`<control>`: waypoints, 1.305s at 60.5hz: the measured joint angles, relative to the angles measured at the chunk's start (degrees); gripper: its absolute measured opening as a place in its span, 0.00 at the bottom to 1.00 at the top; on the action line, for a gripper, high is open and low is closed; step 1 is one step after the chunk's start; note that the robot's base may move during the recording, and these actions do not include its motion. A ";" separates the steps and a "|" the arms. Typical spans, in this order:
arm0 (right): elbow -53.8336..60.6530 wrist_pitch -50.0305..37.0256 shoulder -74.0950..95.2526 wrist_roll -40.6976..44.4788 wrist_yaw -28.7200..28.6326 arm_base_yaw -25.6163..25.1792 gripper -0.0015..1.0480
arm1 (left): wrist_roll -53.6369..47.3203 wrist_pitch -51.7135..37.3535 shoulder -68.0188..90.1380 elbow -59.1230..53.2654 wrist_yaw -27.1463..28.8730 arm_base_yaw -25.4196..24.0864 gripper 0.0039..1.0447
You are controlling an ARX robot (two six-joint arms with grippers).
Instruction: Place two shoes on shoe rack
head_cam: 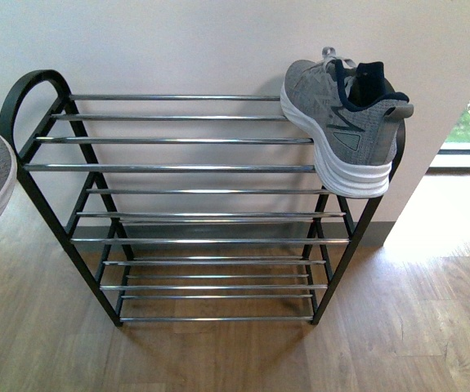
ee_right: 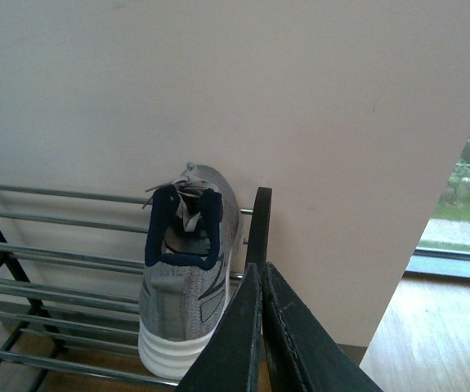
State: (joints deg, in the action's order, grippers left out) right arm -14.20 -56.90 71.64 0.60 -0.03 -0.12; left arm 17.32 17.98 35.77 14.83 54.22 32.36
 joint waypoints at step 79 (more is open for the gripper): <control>13.05 24.35 -39.10 0.00 0.02 0.00 0.57 | 0.00 0.00 0.00 0.00 0.00 0.00 0.01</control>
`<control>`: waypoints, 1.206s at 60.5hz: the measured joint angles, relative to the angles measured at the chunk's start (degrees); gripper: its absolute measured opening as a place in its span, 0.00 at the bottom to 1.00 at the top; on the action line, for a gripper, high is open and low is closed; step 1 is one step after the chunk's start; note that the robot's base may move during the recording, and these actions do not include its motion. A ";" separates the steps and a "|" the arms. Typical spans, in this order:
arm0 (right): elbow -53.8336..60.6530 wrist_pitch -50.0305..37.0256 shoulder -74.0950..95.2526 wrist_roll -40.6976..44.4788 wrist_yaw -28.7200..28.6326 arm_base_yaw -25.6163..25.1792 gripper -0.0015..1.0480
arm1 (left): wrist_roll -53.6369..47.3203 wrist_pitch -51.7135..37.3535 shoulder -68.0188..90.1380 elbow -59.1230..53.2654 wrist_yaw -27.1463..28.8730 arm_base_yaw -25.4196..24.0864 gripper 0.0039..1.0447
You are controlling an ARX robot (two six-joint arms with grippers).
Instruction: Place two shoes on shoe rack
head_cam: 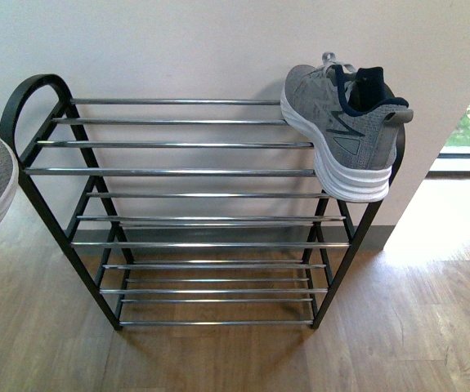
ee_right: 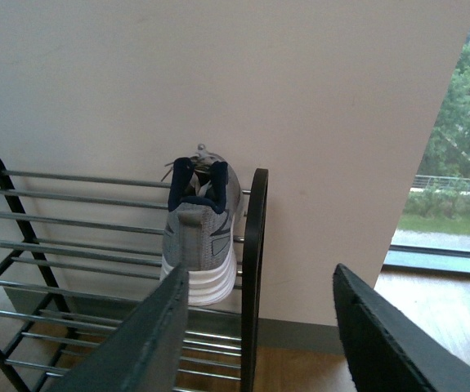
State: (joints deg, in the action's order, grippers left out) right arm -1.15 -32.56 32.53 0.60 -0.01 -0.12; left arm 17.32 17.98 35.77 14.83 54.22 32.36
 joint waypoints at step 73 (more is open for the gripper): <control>0.04 22.36 -22.43 -0.37 0.00 0.00 0.02 | 0.00 0.00 0.00 0.00 0.00 0.00 0.01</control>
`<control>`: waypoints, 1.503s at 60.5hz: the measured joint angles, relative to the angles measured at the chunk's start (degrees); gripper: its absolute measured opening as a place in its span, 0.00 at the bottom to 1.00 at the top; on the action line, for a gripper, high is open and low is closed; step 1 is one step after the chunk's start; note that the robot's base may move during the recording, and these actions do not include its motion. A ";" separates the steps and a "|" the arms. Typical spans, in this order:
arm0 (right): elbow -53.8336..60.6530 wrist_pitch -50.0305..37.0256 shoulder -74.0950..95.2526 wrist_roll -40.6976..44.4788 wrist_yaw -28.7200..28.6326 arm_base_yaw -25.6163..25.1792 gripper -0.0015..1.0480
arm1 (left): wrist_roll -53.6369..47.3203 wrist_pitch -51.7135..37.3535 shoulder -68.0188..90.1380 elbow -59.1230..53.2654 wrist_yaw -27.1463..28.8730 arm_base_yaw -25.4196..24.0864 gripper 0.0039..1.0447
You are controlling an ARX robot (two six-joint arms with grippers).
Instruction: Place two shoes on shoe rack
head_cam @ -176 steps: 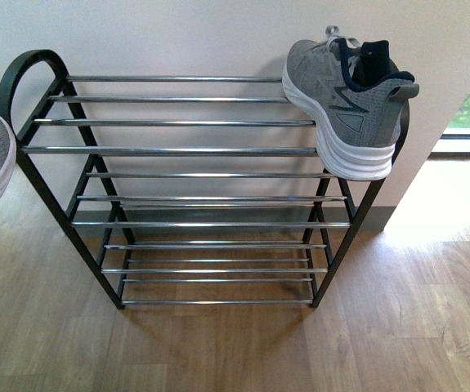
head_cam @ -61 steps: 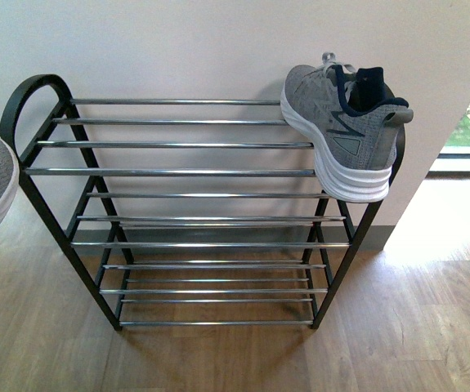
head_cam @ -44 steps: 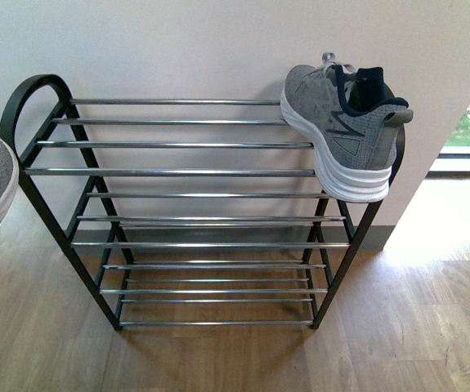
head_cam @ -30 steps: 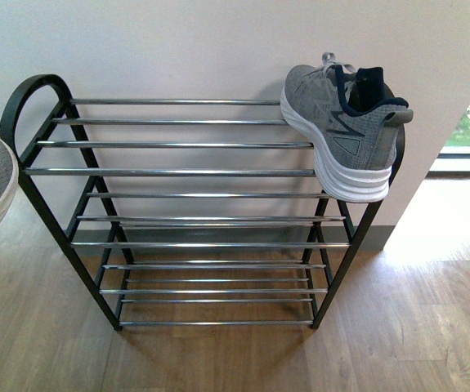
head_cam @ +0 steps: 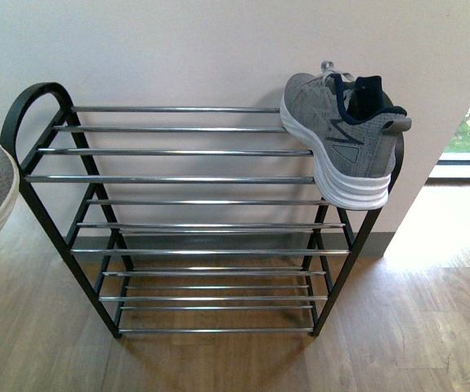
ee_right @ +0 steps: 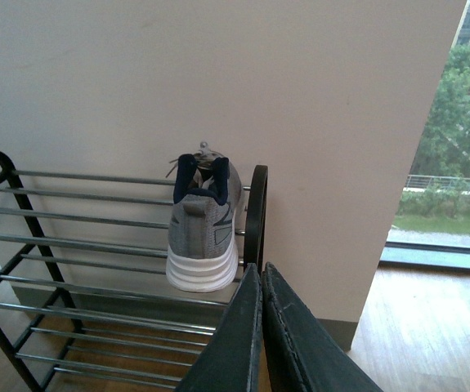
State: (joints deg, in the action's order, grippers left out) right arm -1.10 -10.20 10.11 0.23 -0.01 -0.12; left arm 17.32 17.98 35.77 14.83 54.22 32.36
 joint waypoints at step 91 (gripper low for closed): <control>-0.02 10.01 -9.75 -0.02 0.02 0.02 0.62 | 0.00 0.00 0.00 0.00 -0.02 0.00 0.01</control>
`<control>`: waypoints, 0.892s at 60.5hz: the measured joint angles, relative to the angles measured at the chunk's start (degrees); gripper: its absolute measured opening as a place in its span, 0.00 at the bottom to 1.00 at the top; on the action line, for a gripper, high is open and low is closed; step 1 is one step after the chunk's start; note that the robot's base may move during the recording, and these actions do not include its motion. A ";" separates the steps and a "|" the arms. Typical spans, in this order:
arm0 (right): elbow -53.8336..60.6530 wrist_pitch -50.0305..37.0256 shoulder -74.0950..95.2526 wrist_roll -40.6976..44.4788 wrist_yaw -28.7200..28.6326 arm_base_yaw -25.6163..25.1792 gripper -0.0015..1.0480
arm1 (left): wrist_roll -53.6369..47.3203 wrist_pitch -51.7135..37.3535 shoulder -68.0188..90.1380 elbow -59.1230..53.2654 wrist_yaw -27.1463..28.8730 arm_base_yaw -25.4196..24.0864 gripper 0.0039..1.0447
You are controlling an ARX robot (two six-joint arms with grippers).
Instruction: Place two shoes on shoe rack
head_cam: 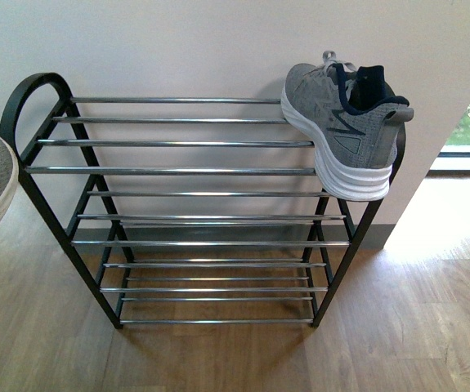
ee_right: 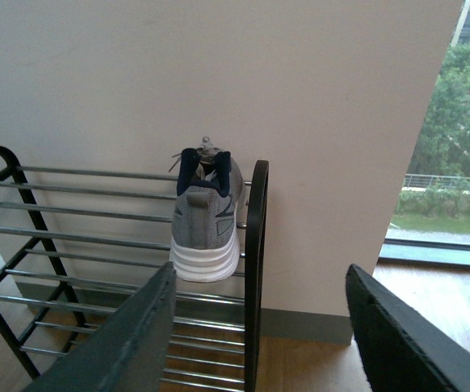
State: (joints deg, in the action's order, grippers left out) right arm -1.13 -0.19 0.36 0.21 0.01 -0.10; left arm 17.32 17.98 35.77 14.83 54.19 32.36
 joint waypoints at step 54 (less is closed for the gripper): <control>0.00 0.02 -0.04 -0.09 -0.02 0.00 0.91 | 36.52 -22.08 77.50 57.92 -41.09 -3.63 0.01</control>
State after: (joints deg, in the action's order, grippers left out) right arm -1.13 -0.16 0.32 0.12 -0.01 -0.10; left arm 53.84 -4.10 113.27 72.75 13.10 28.73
